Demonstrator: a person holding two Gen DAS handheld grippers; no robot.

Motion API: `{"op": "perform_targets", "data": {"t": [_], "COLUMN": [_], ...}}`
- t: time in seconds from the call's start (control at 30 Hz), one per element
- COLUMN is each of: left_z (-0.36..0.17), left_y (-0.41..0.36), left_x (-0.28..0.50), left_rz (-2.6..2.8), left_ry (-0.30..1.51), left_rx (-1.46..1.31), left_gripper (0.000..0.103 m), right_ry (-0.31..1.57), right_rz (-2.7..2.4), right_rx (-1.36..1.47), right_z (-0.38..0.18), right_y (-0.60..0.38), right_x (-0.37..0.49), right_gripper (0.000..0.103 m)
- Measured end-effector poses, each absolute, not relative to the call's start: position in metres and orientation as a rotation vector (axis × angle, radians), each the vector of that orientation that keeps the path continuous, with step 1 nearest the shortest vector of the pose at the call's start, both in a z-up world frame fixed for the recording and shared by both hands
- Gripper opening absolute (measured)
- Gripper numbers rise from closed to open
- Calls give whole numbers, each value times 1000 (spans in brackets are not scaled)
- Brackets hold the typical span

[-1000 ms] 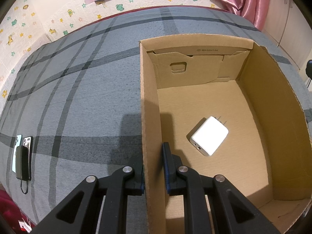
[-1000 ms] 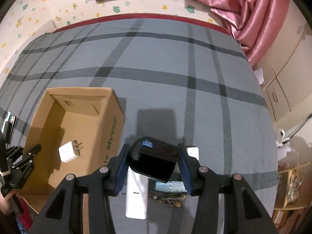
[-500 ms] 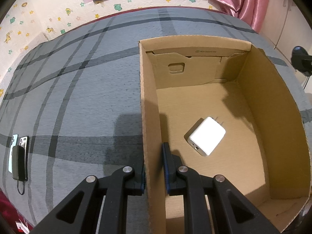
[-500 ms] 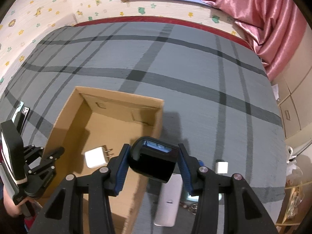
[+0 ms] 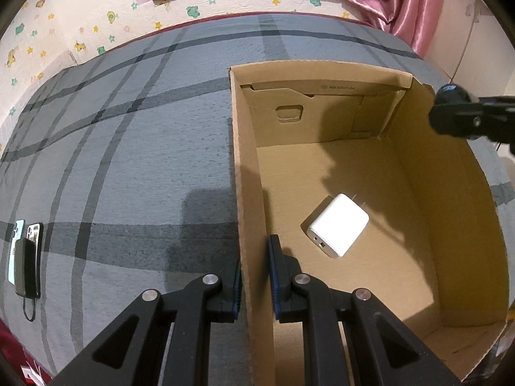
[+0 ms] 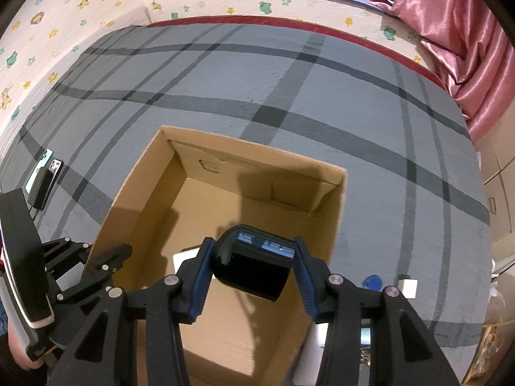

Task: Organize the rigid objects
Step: 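Carry the black adapter over the box held by the left gripper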

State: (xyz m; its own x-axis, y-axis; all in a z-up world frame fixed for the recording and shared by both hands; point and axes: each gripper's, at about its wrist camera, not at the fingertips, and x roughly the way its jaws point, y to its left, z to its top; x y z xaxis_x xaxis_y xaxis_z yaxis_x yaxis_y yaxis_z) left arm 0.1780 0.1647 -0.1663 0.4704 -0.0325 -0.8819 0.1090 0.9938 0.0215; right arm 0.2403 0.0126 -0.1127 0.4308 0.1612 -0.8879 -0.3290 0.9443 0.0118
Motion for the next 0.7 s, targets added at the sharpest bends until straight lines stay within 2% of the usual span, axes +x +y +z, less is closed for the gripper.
{"op": "perform_targets", "data": {"t": [0.7], "left_z": [-166], "left_y": [161], "left_x": [177], "left_rz": [-80], "left_ry": [1075], "left_rx": [98], "left_gripper": [15], "right_ry": [1227], "right_rz": [337], "right_rx": [-183], "right_z": [-183], "right_y": [53], "right_x": [266], "right_gripper": [51]}}
